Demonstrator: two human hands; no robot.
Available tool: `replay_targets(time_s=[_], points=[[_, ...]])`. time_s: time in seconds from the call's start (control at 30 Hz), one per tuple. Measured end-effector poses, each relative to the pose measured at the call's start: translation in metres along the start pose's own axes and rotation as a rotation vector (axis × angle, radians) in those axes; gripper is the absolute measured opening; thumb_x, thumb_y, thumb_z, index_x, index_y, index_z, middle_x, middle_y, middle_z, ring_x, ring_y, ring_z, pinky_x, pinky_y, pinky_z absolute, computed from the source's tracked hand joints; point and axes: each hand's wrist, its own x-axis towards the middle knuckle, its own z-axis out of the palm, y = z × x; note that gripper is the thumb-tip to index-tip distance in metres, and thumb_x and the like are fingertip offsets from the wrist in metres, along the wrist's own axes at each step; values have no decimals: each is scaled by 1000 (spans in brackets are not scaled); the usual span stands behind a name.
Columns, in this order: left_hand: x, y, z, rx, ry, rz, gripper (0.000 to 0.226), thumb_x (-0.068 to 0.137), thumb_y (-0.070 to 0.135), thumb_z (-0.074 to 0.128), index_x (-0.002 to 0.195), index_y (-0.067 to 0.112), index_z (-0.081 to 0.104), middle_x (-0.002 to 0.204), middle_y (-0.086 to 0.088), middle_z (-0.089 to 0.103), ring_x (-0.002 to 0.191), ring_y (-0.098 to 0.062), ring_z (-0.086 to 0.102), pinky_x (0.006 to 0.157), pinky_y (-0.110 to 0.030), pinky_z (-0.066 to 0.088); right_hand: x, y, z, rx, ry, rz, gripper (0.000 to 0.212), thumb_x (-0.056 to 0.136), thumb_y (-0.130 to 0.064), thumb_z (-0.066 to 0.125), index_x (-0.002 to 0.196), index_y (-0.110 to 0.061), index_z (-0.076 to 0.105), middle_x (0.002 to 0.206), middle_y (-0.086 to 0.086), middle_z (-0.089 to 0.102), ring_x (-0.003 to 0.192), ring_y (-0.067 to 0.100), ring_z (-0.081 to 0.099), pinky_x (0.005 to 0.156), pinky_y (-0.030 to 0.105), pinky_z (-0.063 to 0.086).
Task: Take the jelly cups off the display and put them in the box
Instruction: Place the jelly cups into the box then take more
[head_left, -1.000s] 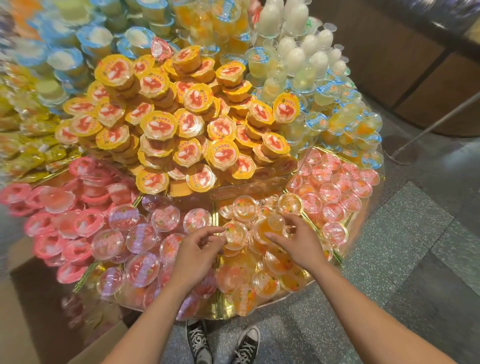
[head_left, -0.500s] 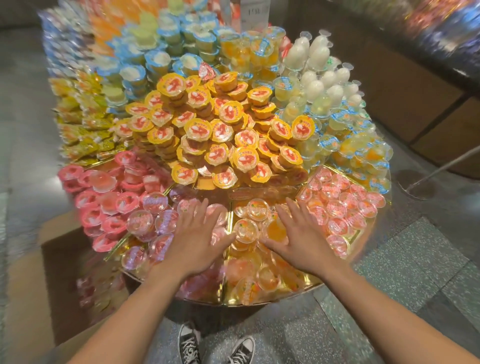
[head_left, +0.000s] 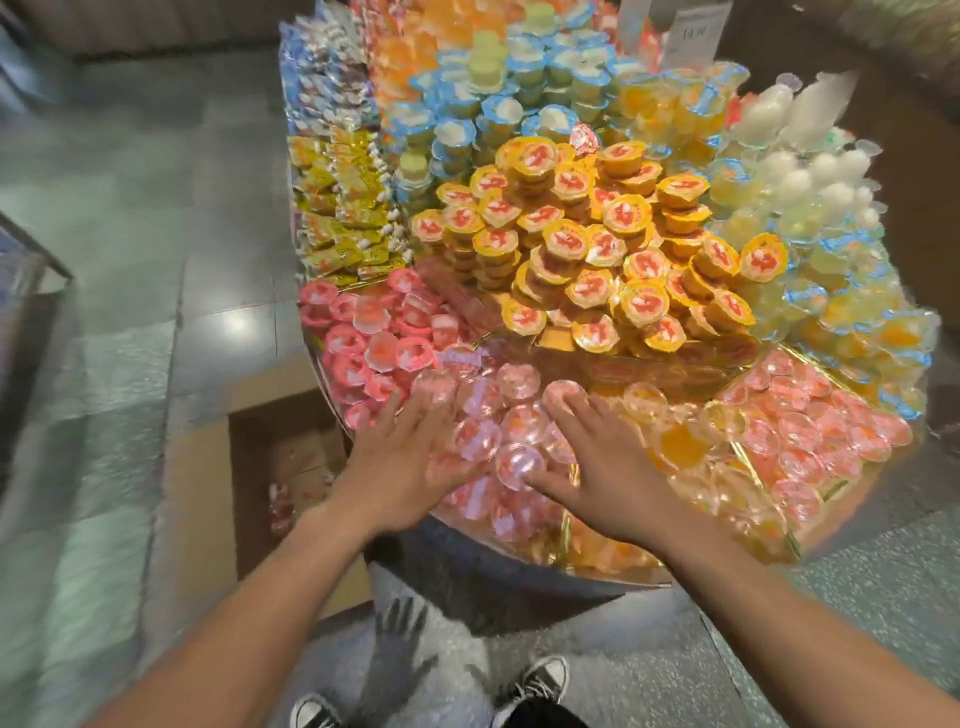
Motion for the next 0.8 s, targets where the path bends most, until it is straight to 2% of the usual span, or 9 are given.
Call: replay_targets(time_s=[0.1,0.2,0.33,0.47,0.6,0.7,0.8], points=[[-23,-50,-1,23,23,-10,86,89,79,26,158,37,-3,168,2,-9,153,-24,-13,121,-51,-6,10,-44,17,-35,-3,-15,117,67,-96,-4,160,-27,15,168,4,11,155,31,6,124,53,16],[-45,-98,-9,13,28,8,84,91,78,28,158,36,0,168,2,-7,154,-24,-11,122,-55,-4,21,-92,33,-54,-14,-2,116,69,-96,6,160,-26,18,167,7,15,154,33,10,122,53,21],[-70,-161,-28,61,7,35,90,83,84,14,158,36,2,168,1,-1,154,-23,-8,123,-55,0,30,-163,51,-17,21,4,100,79,-83,24,159,-23,20,167,9,17,154,34,11,123,48,15],[-93,-216,-43,56,-24,43,83,91,78,23,158,34,4,168,3,-5,154,-21,-11,123,-52,-5,41,-228,65,25,88,-3,103,83,-89,16,157,-19,30,163,11,28,152,36,20,122,52,20],[-107,-255,-55,43,-68,23,80,93,74,26,158,35,0,168,3,-9,153,-20,-15,123,-52,-7,48,-282,75,32,14,50,96,85,-84,30,160,-24,17,167,4,14,154,26,6,123,40,6],[-107,-280,-57,46,-75,17,80,94,74,27,158,34,2,168,2,-6,154,-21,-13,123,-53,-5,61,-306,80,55,-27,61,95,84,-79,28,160,-25,14,168,4,12,154,27,4,124,44,8],[-104,-310,-56,73,-117,9,88,86,82,16,158,33,1,168,1,-6,153,-21,-14,123,-53,-6,80,-322,93,40,-71,65,106,75,-89,8,161,-28,9,168,1,8,154,27,3,124,47,11]])
